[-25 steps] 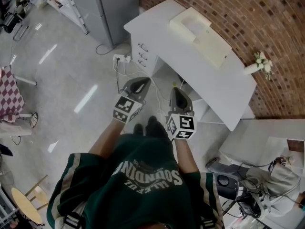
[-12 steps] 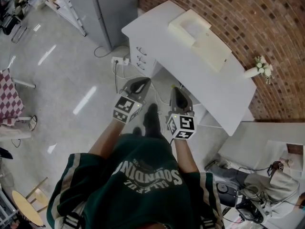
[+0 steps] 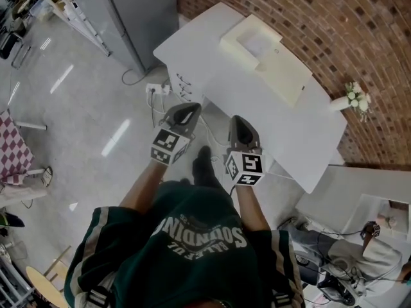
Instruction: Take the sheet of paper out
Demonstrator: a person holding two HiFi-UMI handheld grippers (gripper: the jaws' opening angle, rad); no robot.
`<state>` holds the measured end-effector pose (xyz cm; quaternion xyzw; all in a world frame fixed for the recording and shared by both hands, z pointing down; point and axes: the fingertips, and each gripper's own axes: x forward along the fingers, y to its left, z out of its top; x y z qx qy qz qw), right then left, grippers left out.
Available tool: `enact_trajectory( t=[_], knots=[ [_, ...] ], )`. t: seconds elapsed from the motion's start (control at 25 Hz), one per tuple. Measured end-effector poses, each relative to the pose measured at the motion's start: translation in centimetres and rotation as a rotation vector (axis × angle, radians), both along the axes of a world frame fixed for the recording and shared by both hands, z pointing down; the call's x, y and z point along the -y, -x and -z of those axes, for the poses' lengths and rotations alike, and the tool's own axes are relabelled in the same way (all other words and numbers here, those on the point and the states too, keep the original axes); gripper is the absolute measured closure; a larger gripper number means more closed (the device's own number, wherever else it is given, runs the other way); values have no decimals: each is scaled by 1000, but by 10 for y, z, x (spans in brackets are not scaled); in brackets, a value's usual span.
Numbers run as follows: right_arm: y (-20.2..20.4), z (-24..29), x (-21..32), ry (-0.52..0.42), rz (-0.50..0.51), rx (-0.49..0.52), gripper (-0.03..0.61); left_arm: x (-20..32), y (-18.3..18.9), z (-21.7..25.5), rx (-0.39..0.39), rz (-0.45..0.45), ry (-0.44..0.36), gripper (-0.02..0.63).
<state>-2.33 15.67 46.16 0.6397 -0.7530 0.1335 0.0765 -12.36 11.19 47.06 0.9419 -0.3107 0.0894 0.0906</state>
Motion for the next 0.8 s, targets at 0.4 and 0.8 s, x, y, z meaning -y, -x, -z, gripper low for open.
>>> enact_trajectory(
  t=[0.4,0.8],
  knots=[
    [-46,2,79,9,20,6,577,74,-49,5,-7,15,2,603],
    [-77,7,136,-3,70,19,577,126,-80,10,4,66,-6,603]
  ],
)
